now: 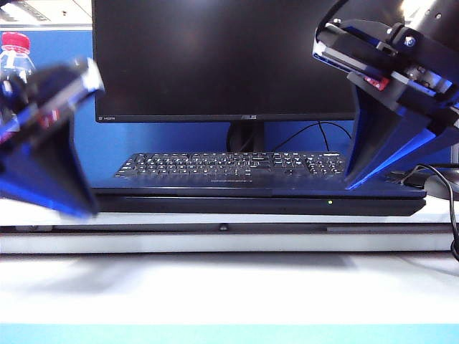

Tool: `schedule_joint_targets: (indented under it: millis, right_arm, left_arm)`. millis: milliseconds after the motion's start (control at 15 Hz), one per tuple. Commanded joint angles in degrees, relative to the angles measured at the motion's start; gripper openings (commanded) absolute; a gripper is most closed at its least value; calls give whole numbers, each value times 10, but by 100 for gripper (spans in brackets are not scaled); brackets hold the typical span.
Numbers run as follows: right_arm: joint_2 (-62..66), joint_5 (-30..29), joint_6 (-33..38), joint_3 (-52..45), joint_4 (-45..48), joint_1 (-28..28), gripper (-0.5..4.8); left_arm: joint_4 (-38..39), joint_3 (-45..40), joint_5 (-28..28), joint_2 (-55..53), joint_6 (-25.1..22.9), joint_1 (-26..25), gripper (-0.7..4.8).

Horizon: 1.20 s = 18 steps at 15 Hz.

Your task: Open the lid of the black laptop.

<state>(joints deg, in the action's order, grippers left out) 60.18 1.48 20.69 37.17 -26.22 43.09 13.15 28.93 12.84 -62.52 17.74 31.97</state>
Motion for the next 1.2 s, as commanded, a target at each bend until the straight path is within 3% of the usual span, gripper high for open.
schedule_joint_targets:
  millis: [67, 467, 1201]
  right_arm:
    - [9, 0, -3, 1, 18, -8, -1]
    - [72, -1, -14, 1, 85, -14, -1]
    - [78, 27, -27, 1, 106, -21, -1]
  left_arm:
    - [-35, 2, 0, -17, -6, -1, 52]
    - [-51, 2, -1, -19, -7, -2, 52]
    - [-38, 2, -2, -19, -15, -2, 53]
